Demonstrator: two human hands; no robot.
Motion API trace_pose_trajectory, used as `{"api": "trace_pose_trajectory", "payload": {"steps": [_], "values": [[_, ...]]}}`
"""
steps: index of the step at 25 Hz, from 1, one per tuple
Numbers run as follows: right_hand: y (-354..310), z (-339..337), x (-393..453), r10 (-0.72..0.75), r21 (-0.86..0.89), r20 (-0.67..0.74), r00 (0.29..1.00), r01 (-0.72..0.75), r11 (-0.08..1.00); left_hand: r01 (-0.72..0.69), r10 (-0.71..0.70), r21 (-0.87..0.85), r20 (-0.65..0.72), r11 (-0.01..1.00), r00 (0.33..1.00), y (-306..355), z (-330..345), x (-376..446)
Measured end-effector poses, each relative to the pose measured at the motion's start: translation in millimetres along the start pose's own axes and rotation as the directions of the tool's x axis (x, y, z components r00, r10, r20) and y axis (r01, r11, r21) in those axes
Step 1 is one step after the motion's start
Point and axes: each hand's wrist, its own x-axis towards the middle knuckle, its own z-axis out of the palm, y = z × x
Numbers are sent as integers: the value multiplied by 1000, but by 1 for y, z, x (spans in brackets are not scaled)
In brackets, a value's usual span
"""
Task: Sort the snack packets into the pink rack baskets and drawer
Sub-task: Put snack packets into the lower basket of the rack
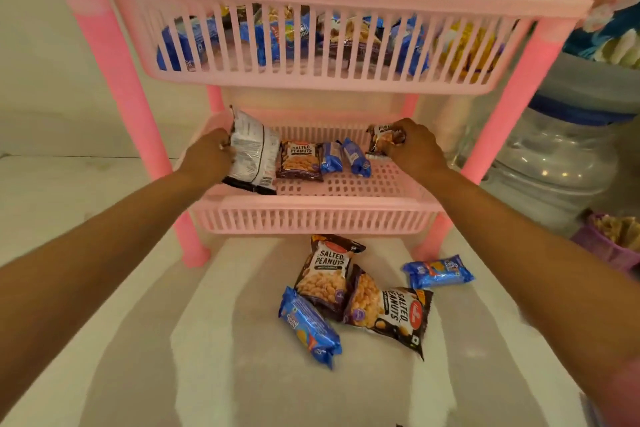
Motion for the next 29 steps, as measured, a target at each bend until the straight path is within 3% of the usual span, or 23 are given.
{"api": "trace_pose_trajectory", "payload": {"steps": [4, 6, 8, 10, 12, 15, 20, 22, 24, 26, 29], "values": [[18, 29, 29, 38, -192, 132, 990, -12, 981, 149, -161, 113, 106, 982, 981, -7, 10, 15], [24, 37, 39, 41, -230, 167, 985, -1, 973, 159, -180, 243, 64, 957, 982, -9, 17, 12], [30, 42, 46, 48, -245, 196, 979, 1, 970, 76, -48, 401, -80, 913, 996, -10, 25, 2], [34, 47, 49, 72, -415, 258, 964, 43, 909, -40, 93, 423, -105, 905, 990, -8, 31, -2], [35, 52, 46, 118, -525, 341, 933, 85, 847, -179, 134, 477, 128, 861, 983, -12, 34, 7], [36, 58, 42, 162, -428, 468, 869, 63, 901, -251, -21, 516, 464, 819, 886, -24, 41, 27], [40, 60, 43, 166, -435, 545, 822, 107, 894, -190, -182, 559, 543, 807, 820, -30, 50, 34], [39, 57, 40, 217, -468, 550, 807, 82, 880, -188, -94, 517, 471, 835, 877, -22, 46, 30], [33, 51, 35, 238, -465, 540, 807, 50, 884, -245, 147, 481, 233, 841, 961, -11, 36, 17], [17, 40, 29, 190, -400, 494, 848, 29, 916, -379, 437, 488, -5, 786, 899, -5, 25, -5], [-11, 7, 2, -61, -273, 380, 923, 175, 946, -528, 626, 422, -130, 737, 769, -6, 27, -59]]}}
